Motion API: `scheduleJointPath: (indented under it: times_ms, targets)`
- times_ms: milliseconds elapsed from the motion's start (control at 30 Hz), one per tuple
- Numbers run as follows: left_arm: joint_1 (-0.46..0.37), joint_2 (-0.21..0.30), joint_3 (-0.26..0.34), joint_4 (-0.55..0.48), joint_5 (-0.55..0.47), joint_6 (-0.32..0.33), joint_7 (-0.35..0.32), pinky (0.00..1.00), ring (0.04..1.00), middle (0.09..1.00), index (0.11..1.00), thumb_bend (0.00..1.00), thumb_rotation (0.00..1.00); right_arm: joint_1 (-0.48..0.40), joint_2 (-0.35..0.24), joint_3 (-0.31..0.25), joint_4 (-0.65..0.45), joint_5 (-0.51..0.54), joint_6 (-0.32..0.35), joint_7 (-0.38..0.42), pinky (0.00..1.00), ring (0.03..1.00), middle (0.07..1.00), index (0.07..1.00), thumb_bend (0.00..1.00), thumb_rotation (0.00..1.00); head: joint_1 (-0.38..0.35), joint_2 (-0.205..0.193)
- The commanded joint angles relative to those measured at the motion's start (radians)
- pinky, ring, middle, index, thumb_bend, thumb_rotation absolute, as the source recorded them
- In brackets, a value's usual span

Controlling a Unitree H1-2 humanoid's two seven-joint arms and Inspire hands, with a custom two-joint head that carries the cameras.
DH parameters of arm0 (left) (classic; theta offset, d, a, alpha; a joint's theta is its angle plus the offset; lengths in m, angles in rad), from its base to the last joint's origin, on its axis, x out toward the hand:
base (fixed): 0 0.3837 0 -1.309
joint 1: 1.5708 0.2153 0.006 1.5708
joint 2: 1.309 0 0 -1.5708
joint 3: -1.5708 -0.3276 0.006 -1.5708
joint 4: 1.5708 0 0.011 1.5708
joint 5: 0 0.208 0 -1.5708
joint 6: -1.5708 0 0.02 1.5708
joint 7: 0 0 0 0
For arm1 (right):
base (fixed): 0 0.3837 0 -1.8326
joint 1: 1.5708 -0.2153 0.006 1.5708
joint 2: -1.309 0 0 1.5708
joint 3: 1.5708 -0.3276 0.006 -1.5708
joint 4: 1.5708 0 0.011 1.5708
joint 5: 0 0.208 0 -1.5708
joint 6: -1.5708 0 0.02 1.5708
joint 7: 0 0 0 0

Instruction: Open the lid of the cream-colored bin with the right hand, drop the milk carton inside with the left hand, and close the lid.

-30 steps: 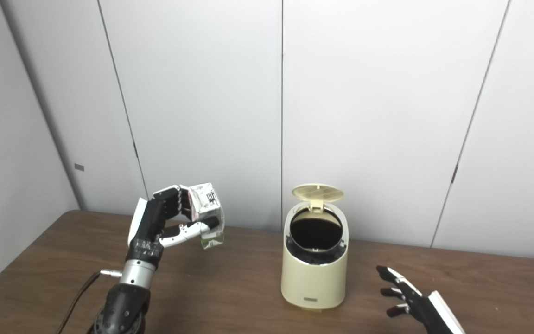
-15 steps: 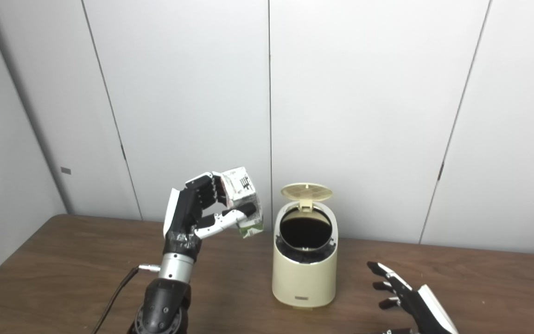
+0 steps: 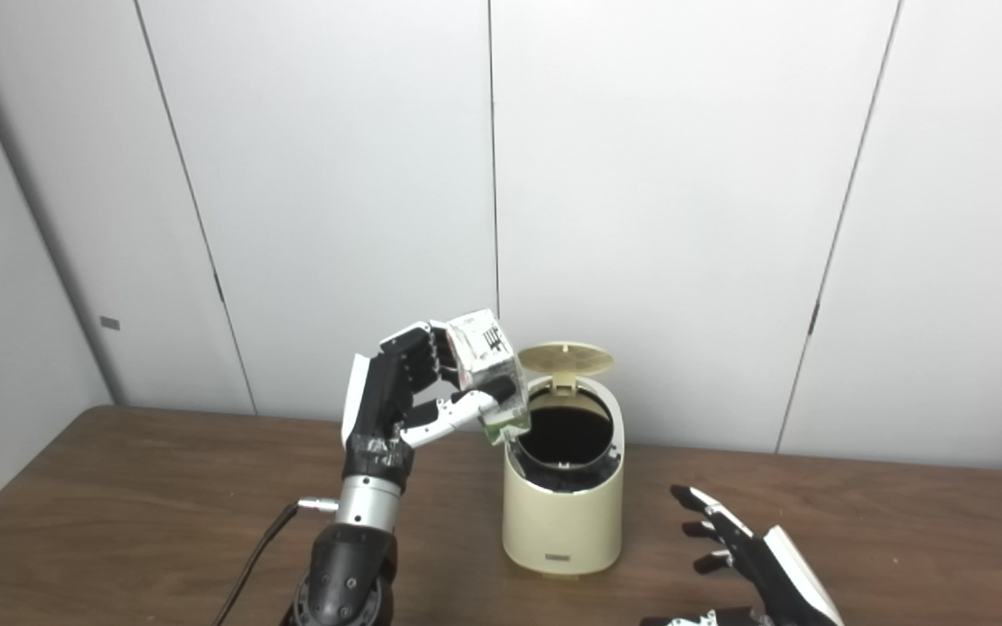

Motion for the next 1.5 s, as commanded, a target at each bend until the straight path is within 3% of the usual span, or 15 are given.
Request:
scheduleJointPath:
  times_ms: [0, 367, 633, 1033, 1367, 1467]
  targets:
    - [-0.065, -0.01, -0.005, -0.015, 0.003, -0.047, 0.012, 0.41, 0.493, 0.486, 0.493, 0.52, 0.0, -0.041, 0.004, -0.006, -0.031, -0.002, -0.01, -0.019, 0.67, 0.835, 0.904, 0.882, 0.8, 0.24, 0.001, 0.001]
    - [-0.091, -0.047, -0.008, 0.103, -0.011, -0.116, 0.038, 0.44, 0.502, 0.484, 0.494, 0.52, 0.0, -0.034, 0.023, -0.008, -0.053, -0.017, 0.0, -0.02, 0.66, 0.823, 0.903, 0.881, 0.8, 0.23, -0.038, 0.008]
    - [-0.122, -0.075, -0.017, 0.23, 0.049, -0.215, 0.13, 0.43, 0.493, 0.482, 0.494, 0.52, 0.0, -0.029, 0.026, -0.003, -0.086, -0.041, 0.037, -0.018, 0.66, 0.818, 0.899, 0.881, 0.79, 0.25, -0.056, 0.013]
    - [-0.165, -0.102, -0.023, 0.402, 0.045, -0.321, 0.205, 0.45, 0.497, 0.485, 0.492, 0.52, 0.0, -0.029, 0.027, -0.014, -0.087, -0.035, 0.019, -0.023, 0.62, 0.809, 0.896, 0.877, 0.79, 0.24, -0.063, 0.016]
    - [-0.186, -0.093, -0.08, 0.474, 0.051, -0.327, 0.309, 0.46, 0.498, 0.487, 0.491, 0.52, 0.0, -0.024, 0.036, -0.015, -0.101, -0.03, 0.034, -0.021, 0.65, 0.814, 0.898, 0.876, 0.8, 0.25, -0.071, 0.021]
    - [-0.192, -0.086, -0.103, 0.492, 0.038, -0.327, 0.338, 0.45, 0.494, 0.484, 0.493, 0.52, 0.0, -0.021, 0.037, -0.016, -0.105, -0.029, 0.034, -0.02, 0.61, 0.808, 0.899, 0.877, 0.79, 0.26, -0.077, 0.024]
